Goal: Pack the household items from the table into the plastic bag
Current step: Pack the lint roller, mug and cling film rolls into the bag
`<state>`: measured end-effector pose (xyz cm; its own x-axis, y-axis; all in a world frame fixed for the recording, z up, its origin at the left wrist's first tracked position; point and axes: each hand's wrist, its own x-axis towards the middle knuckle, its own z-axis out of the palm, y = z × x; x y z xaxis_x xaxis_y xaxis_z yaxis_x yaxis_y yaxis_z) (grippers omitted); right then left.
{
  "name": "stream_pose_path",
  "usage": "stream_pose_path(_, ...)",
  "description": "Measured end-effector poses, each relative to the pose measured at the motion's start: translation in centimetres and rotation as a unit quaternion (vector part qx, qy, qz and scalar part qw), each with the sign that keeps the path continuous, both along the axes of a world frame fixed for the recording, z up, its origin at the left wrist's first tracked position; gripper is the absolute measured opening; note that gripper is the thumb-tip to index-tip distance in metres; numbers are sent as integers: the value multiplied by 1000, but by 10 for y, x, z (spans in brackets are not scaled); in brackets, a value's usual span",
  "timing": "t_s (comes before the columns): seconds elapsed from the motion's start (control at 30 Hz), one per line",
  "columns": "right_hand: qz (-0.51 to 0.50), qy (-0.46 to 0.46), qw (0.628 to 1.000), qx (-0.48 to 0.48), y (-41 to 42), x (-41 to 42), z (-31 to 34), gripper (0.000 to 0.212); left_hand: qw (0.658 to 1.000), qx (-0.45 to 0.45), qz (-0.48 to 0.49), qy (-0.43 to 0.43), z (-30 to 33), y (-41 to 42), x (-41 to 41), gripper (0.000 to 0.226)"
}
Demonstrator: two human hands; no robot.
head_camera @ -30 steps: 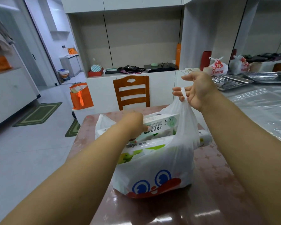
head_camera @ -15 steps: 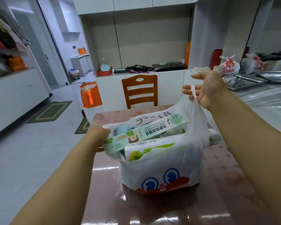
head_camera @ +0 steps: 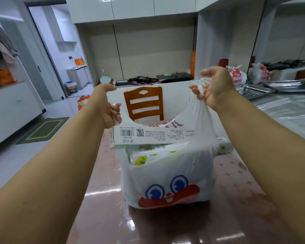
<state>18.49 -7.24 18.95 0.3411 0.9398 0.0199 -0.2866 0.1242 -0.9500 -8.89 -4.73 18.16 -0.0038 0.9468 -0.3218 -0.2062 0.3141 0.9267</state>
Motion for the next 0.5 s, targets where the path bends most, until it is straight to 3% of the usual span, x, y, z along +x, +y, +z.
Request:
stream_pose_path(0.17, 4, -61, 997, 38, 13, -2, 9, 24, 1000, 17, 19, -4, -6, 16, 2, 43)
stream_pose_path(0.37, -22, -202, 977, -58, 24, -4, -27, 19, 997, -36, 59, -39, -42, 15, 22, 44)
stream_pose_path(0.4, -42, -280, 957, -69, 24, -2, -29, 24, 997, -32, 57, -42, -42, 15, 25, 42)
stream_pose_path(0.43, -71, -414, 901, -105, 19, 0, -29, 34, 997, -27, 53, -43, -41, 15, 27, 41)
stream_pose_path(0.5, -183, -662, 713, -142, -2, -10, -29, 62, 998, -20, 46, -44, -40, 16, 29, 39)
